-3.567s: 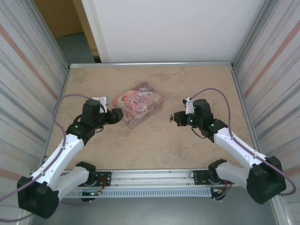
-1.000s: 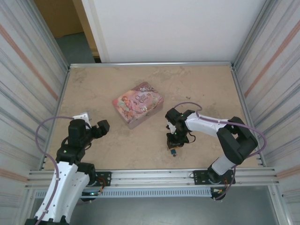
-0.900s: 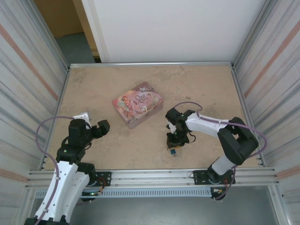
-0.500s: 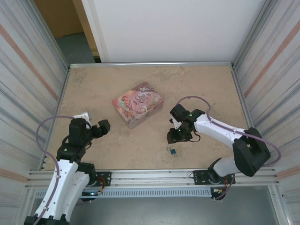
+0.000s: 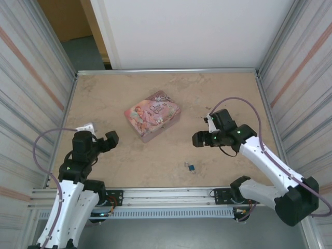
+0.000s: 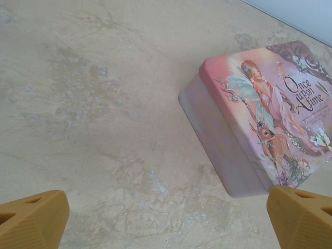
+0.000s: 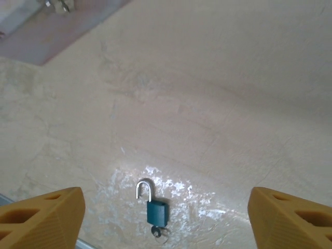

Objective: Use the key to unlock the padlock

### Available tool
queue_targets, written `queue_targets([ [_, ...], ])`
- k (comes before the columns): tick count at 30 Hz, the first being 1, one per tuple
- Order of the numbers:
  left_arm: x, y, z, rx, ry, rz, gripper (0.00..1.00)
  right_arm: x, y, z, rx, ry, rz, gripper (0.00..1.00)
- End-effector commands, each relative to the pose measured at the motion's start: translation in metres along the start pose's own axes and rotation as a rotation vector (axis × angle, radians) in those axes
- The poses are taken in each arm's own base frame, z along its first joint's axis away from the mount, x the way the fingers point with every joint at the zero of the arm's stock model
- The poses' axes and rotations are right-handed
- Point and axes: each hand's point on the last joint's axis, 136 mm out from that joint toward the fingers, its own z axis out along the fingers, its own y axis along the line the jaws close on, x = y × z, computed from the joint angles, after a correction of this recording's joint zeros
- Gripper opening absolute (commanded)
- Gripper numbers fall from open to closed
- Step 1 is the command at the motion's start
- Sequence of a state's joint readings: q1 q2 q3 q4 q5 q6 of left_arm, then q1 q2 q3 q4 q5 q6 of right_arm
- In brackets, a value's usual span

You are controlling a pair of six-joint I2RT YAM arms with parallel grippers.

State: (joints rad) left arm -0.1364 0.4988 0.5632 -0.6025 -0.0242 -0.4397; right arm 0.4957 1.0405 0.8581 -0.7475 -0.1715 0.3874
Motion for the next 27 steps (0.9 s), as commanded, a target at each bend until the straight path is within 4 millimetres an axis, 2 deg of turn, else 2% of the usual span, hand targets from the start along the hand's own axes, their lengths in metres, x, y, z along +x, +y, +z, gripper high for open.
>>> queue_targets([
  [1,-0.015,0.006,-0.013,-0.048,-0.048,0.039,0.99,-0.006,-0.009,-0.005,0.013,-0.059,-0.029,0.86],
  [2,-0.017,0.007,-0.015,-0.056,-0.054,0.041,0.99,-0.01,-0.009,-0.013,0.004,-0.105,-0.031,0.89],
  [5,-0.02,0.015,-0.02,-0.1,-0.075,0.051,0.99,-0.019,-0.015,-0.017,-0.01,-0.193,-0.014,0.99],
  [10,-0.028,0.03,-0.027,-0.185,-0.129,0.072,0.99,-0.029,-0.028,-0.023,0.009,-0.314,0.014,0.99],
  [18,-0.039,0.038,-0.033,-0.232,-0.203,0.093,0.99,-0.048,-0.048,-0.047,0.101,-0.576,-0.01,0.99],
  [27,-0.057,0.043,-0.033,-0.288,-0.26,0.096,0.99,-0.051,-0.079,-0.053,0.249,-0.614,-0.021,0.99],
])
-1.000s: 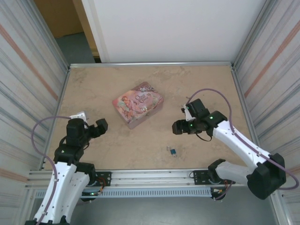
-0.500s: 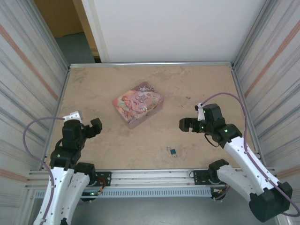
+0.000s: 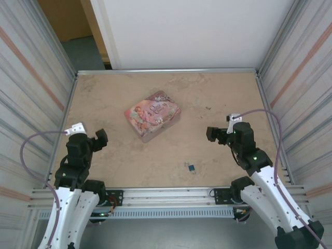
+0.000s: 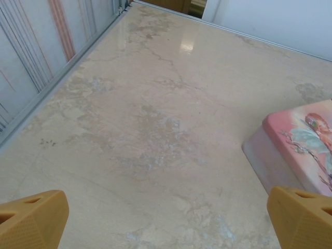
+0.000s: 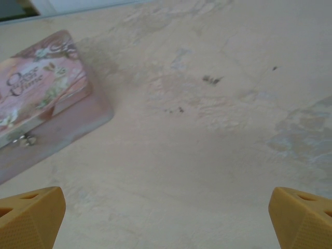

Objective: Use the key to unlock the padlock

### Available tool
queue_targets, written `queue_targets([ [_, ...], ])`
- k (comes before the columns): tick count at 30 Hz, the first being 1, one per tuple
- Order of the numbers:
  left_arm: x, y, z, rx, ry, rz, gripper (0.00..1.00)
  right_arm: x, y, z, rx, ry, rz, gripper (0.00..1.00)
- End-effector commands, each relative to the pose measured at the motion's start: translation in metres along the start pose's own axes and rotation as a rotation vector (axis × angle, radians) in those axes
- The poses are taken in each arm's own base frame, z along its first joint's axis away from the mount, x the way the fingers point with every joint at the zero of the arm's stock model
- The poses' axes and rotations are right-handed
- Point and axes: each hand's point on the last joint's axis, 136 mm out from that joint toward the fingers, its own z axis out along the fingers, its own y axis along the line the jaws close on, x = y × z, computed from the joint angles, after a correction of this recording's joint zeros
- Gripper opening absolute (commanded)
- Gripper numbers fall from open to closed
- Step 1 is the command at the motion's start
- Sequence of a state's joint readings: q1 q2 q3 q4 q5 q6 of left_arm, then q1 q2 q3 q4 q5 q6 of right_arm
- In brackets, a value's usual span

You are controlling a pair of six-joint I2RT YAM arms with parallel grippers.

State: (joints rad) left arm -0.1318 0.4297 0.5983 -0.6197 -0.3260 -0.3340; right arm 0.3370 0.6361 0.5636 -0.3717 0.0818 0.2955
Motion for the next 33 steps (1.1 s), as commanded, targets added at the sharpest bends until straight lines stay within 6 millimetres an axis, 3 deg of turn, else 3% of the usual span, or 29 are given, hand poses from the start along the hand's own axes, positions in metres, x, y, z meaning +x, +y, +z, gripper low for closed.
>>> queue_targets([
  [1,-0.02,0.005,0.001,-0.041,-0.066,0.004,0.99,-0.007,-0.016,0.003,0.072,-0.036,-0.036,0.99],
  [11,-0.032,0.001,0.019,-0.05,-0.121,0.035,0.99,-0.02,-0.041,0.015,0.14,-0.094,0.025,0.99],
  [19,-0.031,0.0,0.03,-0.05,-0.157,0.042,0.99,-0.019,-0.052,0.024,0.158,-0.139,-0.041,0.99],
  [27,-0.027,-0.003,0.049,-0.057,-0.16,0.064,0.99,-0.015,-0.07,0.048,0.197,-0.133,-0.032,0.99],
  [33,-0.021,-0.018,0.07,-0.002,-0.176,0.127,0.99,-0.019,-0.085,0.07,0.204,-0.178,-0.014,0.99],
])
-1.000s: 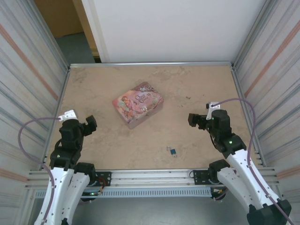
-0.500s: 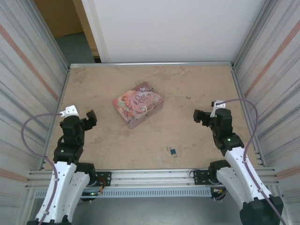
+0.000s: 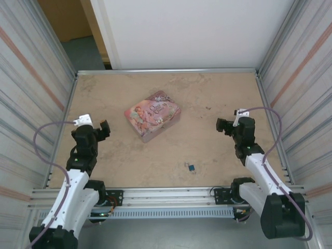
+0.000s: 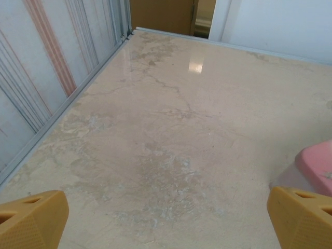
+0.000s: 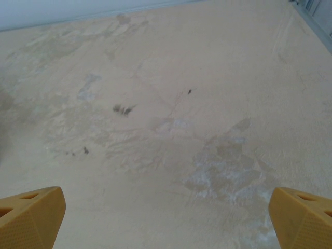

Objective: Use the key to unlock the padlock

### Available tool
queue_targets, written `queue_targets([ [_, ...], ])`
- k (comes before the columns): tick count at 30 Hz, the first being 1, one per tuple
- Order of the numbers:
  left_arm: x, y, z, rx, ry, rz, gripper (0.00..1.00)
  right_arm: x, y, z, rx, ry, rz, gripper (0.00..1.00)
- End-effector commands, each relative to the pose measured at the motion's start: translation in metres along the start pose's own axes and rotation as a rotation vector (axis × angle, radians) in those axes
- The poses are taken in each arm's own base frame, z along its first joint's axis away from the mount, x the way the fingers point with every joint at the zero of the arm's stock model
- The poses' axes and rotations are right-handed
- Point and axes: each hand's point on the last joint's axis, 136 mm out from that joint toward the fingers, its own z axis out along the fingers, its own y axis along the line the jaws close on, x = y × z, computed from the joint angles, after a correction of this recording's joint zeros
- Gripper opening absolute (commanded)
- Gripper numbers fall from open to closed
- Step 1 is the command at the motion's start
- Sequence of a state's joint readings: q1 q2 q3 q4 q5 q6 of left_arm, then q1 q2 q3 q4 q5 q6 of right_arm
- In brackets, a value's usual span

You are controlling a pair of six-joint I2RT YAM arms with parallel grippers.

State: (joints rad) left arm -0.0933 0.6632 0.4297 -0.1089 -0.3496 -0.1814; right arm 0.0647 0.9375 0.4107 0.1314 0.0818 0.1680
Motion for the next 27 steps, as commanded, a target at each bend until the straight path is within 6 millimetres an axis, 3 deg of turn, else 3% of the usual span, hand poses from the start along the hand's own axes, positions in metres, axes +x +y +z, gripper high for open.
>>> queue_targets([
  [1,-0.01,-0.008,0.009,0.033,-0.068,0.035,0.99,-0.012,-0.002,0.013,-0.017,-0.088,-0.013,0.99],
  [13,0.007,-0.031,0.048,0.103,-0.077,0.107,0.99,-0.008,-0.006,0.044,-0.033,-0.152,-0.103,0.99],
  [27,0.02,-0.051,0.081,0.201,-0.112,0.141,0.99,0.018,-0.005,0.071,-0.105,-0.142,-0.091,0.99],
])
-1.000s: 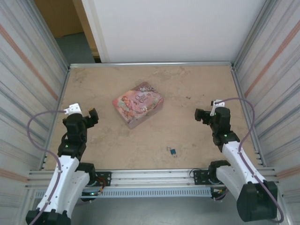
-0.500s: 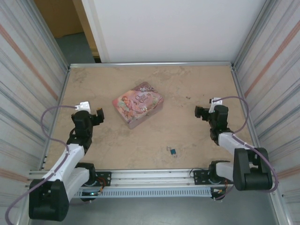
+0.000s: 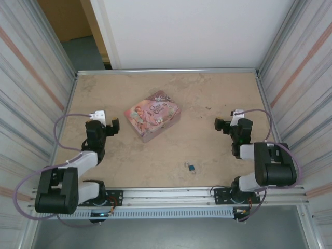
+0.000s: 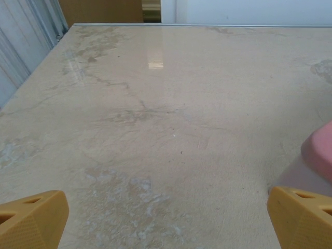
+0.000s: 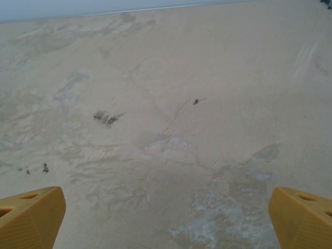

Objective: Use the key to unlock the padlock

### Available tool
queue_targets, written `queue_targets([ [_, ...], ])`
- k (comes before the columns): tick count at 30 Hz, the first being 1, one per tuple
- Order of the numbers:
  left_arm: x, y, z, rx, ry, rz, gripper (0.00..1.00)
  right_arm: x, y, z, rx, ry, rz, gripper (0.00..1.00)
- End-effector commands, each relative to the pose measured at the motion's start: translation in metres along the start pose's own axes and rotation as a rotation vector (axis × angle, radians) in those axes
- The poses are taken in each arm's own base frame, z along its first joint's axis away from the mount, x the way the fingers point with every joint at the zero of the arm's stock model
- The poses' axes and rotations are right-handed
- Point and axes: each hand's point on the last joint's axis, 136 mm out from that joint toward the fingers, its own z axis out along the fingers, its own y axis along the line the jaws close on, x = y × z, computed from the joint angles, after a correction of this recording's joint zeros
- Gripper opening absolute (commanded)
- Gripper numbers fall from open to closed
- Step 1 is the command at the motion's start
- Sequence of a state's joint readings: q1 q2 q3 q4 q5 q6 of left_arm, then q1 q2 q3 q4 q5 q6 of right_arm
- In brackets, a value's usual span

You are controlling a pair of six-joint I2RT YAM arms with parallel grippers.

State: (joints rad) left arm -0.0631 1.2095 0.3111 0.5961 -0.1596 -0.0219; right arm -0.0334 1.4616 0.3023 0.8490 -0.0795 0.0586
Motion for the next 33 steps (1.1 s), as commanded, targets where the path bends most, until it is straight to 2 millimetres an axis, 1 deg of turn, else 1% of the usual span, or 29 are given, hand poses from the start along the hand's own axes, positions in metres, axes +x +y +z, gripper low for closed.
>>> queue_targets([
  [1,-0.019,-0.004,0.002,0.037,-0.102,0.018,0.99,-0.01,0.003,0.004,-0.025,-0.061,-0.027,0.99],
  [3,-0.018,-0.006,0.002,0.049,-0.12,0.029,0.99,-0.01,0.002,0.006,-0.025,-0.065,-0.026,0.99],
  [9,-0.012,-0.009,0.006,0.082,-0.157,0.038,0.99,-0.009,0.004,0.016,-0.053,-0.005,-0.018,0.99],
  [11,-0.009,-0.009,0.01,0.095,-0.162,0.036,0.99,-0.01,-0.003,0.018,-0.056,0.008,0.023,0.99],
  [15,-0.002,-0.022,0.013,0.17,-0.169,0.065,0.99,-0.01,-0.006,0.018,-0.052,0.01,0.036,0.99],
  [17,0.002,-0.024,0.014,0.18,-0.171,0.068,0.99,-0.011,-0.006,0.019,-0.044,0.011,0.031,0.99],
  [20,0.003,-0.023,0.014,0.179,-0.172,0.065,0.99,-0.01,-0.006,0.019,-0.041,0.013,0.032,0.99],
  [22,0.004,-0.021,0.018,0.172,-0.145,0.059,0.99,-0.01,-0.006,0.019,-0.04,0.013,0.031,0.99],
  [28,0.006,-0.006,0.043,0.101,-0.008,0.001,0.99,-0.01,-0.006,0.019,-0.041,0.012,0.031,0.99],
  [33,0.005,-0.008,0.044,0.113,-0.014,0.008,0.99,-0.011,-0.006,0.019,-0.041,0.012,0.03,0.99],
])
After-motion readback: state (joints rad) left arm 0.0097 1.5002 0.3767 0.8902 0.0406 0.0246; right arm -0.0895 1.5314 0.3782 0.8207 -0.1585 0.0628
